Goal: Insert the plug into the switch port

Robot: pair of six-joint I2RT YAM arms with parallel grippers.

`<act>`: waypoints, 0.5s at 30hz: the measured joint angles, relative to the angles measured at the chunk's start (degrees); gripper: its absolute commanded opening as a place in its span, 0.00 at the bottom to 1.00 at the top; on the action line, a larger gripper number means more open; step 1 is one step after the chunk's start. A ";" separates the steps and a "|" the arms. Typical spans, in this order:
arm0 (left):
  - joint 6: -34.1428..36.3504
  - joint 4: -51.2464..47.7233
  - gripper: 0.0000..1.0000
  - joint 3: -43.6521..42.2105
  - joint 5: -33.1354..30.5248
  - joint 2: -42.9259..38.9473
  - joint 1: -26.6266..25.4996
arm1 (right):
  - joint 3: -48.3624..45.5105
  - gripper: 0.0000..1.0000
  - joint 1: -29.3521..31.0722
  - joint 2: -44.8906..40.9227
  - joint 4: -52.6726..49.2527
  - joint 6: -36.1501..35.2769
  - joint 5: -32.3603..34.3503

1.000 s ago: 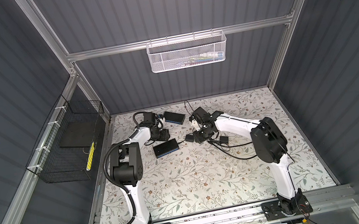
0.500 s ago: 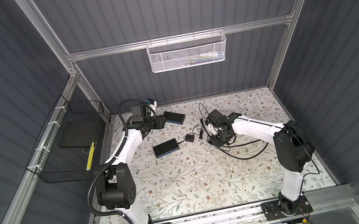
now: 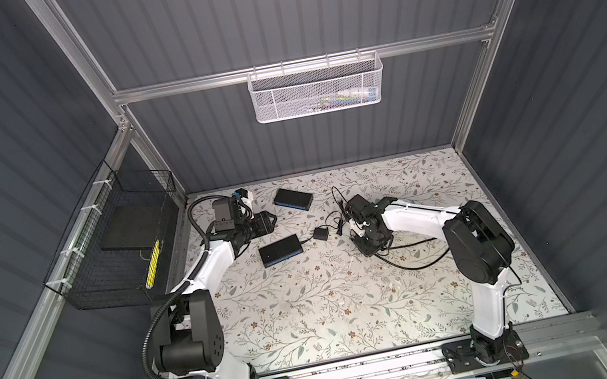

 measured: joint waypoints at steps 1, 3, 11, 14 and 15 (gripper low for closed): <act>-0.35 0.33 0.60 -0.02 0.37 0.00 -0.09 | -0.04 0.30 0.00 0.00 0.15 0.02 0.02; -0.70 0.68 0.60 0.00 0.92 0.00 -0.11 | -0.28 0.30 0.00 0.00 0.35 0.02 0.00; -0.76 1.22 0.59 -0.48 1.77 0.00 -0.11 | -0.31 0.19 0.00 1.70 1.46 -0.02 -0.31; -0.79 1.25 0.59 -0.94 1.81 0.00 -0.13 | -0.31 0.14 0.00 1.81 1.75 0.04 -0.68; -0.81 1.25 0.59 -1.09 1.81 0.00 -0.26 | -0.31 0.12 0.00 1.79 1.90 0.02 -0.94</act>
